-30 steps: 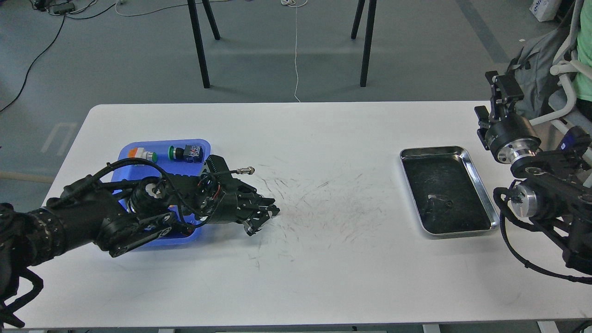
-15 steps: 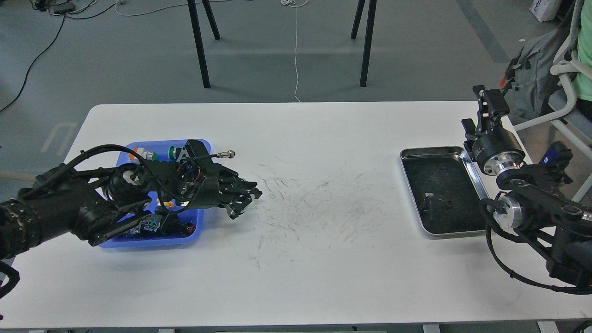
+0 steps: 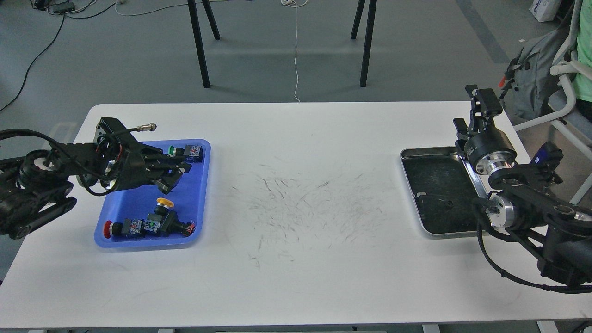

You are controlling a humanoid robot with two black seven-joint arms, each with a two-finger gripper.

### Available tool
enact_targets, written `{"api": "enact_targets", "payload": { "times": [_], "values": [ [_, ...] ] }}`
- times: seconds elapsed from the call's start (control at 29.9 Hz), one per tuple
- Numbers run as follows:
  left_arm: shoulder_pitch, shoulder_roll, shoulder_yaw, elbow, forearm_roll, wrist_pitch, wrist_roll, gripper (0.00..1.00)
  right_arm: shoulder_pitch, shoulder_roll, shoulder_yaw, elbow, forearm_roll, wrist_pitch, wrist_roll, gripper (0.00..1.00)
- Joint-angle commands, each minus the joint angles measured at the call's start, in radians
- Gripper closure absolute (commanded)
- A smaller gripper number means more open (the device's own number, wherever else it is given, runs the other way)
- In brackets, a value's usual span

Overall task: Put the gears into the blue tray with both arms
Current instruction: 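Lower the gear into the blue tray and open the left gripper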

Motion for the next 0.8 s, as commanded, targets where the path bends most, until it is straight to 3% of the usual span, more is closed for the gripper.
{"api": "enact_targets", "payload": {
  "times": [0.0, 0.2, 0.77],
  "values": [
    [0.011, 0.007, 0.004, 0.051, -0.052, 0.0, 0.0, 0.8, 0.002, 0.0, -0.002, 0.0, 0.0, 0.001, 0.0, 0.05],
    [0.052, -0.011, 0.005, 0.177, -0.078, 0.002, 0.0, 0.8, 0.005, 0.002, -0.007, 0.002, 0.0, 0.001, 0.0, 0.05],
    [0.083, -0.036, 0.008, 0.174, -0.095, 0.016, 0.0, 0.78, 0.01, -0.001, -0.013, 0.003, 0.0, 0.001, 0.0, 0.05]
  ]
}}
